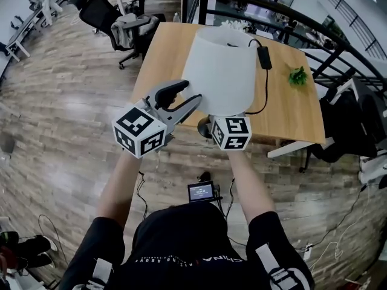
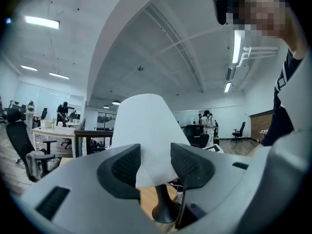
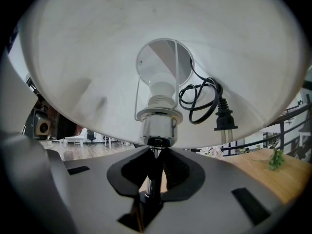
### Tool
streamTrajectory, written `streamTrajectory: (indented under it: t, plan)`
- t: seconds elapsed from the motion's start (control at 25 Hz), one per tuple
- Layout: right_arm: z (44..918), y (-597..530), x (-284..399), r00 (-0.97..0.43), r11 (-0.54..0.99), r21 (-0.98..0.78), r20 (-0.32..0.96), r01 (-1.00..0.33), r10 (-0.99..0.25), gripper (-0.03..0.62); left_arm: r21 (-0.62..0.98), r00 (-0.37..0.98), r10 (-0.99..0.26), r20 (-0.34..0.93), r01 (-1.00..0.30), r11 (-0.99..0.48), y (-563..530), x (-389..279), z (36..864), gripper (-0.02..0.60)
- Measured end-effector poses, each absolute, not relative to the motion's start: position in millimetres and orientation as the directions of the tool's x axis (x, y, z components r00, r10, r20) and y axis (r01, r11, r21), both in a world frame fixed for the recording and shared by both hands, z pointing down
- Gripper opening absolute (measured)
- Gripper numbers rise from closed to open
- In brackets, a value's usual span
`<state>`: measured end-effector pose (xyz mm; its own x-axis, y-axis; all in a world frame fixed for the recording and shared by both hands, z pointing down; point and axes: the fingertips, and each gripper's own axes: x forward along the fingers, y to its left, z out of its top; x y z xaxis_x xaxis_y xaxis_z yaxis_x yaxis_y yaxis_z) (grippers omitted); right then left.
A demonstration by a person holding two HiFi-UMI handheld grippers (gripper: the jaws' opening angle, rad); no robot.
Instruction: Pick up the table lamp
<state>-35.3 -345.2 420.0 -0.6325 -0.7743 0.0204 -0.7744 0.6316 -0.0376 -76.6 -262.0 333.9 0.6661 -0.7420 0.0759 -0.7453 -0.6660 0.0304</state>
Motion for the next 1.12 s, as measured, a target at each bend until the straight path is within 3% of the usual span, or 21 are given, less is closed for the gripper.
streamTrajectory:
  t: [0.28, 0.52, 1.12]
  plan:
    - [423, -230, -59, -0.612, 0.611, -0.046, 0.022, -0.791, -0.791, 0.080, 0.030, 0.688, -0.724, 0.057, -0.726, -0.687, -148, -102, 336, 0.204]
    - [431, -140, -39, -0.590, 0.588, -0.061, 0.032, -0.807, -0.807, 0.080, 0.033, 0.713, -0.700, 0.047, -0.701, -0.712, -60, -84, 341, 0.204]
    - [423, -113, -27, -0.571, 0.565, -0.080, 0.093, -0.821, -0.816, 0.080, 0.096, 0.749, -0.663, -0.003, -0.660, -0.745, -39, -77, 331, 0.203]
